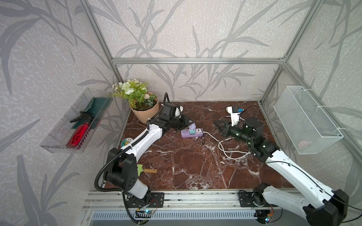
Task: Charge the bluetooth headset
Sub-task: Pick up the bluetooth headset from the center of the board.
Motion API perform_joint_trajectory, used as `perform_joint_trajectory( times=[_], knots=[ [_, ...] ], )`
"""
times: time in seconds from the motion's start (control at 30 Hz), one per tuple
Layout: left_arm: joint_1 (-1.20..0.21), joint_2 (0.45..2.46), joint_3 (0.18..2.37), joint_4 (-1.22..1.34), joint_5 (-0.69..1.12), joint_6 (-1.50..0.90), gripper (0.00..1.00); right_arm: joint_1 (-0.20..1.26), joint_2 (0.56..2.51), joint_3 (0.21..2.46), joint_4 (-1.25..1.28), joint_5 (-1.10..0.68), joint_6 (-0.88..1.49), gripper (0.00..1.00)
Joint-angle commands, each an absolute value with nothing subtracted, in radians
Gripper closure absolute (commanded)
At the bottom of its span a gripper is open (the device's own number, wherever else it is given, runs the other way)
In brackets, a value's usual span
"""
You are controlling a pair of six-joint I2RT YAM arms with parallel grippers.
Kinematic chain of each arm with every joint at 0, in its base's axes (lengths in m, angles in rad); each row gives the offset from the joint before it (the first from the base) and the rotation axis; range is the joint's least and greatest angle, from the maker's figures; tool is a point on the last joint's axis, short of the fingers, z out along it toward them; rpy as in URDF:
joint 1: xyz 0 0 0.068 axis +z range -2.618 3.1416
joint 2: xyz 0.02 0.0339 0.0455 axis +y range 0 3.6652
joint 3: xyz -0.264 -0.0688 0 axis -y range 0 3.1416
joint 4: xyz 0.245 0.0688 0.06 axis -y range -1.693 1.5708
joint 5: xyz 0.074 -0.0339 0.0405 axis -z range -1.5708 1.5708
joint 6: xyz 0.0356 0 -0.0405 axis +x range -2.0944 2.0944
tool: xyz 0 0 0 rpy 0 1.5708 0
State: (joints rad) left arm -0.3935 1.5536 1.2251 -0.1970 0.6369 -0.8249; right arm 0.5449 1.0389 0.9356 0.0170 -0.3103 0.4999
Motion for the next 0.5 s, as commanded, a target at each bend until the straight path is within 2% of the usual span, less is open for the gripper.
perform_joint_trajectory(
  times=[0.0,0.2,0.47],
  knots=[
    [-0.410,1.516,1.232,0.016,0.732,-0.911,0.86,0.576,1.050,0.970,0.000,-0.368,0.453,1.00],
    [-0.421,1.488,1.174,0.259,0.805,-1.026,0.86,0.642,1.103,1.001,-0.005,-0.317,0.409,1.00],
    [-0.462,1.492,1.192,0.364,0.898,-1.076,0.88,0.635,1.068,0.983,0.082,-0.300,0.356,1.00]
  ],
)
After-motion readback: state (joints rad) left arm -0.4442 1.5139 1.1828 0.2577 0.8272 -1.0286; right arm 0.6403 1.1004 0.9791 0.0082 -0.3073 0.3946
